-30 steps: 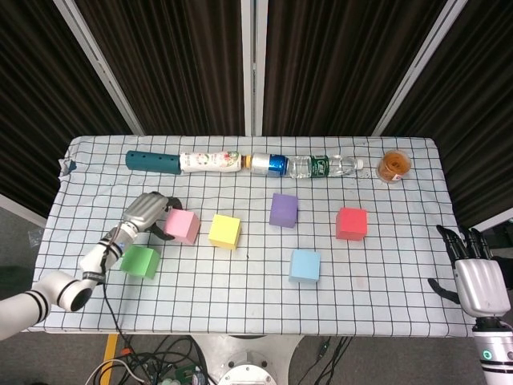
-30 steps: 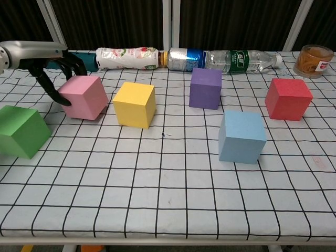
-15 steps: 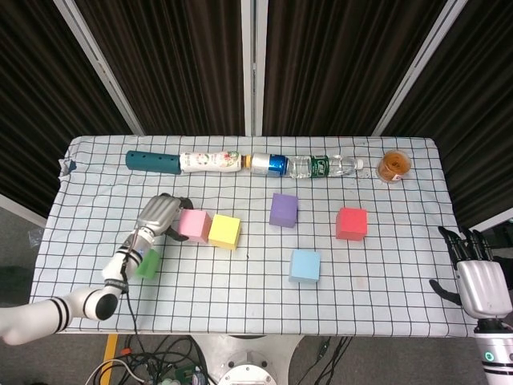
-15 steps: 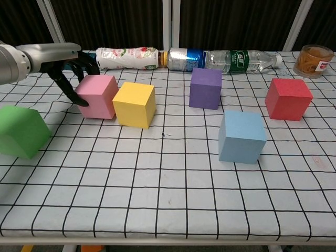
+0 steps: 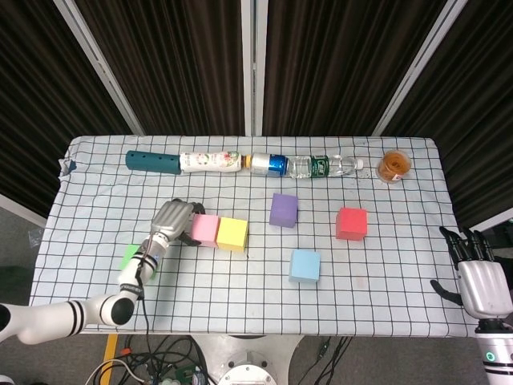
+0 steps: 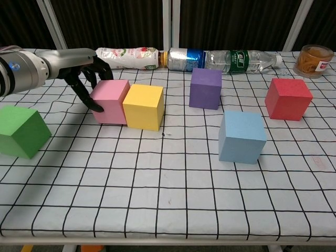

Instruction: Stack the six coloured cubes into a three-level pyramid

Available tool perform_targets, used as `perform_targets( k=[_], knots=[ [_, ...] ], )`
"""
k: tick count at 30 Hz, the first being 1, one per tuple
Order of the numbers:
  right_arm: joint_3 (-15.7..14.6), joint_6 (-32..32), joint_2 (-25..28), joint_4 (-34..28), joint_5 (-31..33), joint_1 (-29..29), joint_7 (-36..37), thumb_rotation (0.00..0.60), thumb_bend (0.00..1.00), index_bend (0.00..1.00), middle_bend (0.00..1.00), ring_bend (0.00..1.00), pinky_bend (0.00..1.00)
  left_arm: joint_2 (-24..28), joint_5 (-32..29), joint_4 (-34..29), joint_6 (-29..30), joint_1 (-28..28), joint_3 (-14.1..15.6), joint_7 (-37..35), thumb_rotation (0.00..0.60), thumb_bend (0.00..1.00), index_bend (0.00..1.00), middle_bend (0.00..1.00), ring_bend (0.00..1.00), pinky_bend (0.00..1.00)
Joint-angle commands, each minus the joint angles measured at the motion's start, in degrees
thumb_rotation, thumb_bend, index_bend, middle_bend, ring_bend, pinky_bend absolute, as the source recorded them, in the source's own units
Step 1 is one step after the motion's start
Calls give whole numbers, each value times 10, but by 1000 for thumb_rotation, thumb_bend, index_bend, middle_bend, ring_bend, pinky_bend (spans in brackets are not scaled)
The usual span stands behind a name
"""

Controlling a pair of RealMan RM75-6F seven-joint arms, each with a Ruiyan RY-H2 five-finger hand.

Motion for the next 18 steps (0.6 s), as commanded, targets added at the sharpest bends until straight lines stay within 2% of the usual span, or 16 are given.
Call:
perform_targets(
  k=[1,18],
  knots=[
    [0,0,0,1,0,0,1,600,94,10,152,21,69,-5,-8,3,8,-5,3,17,600,106,430,462,399,254],
    [1,-1,-1,7,2,-1,9,600,96,10,152,21,69,-19,-25,-3,28,-12,7,50,600,104,428,458,399,254]
  ],
)
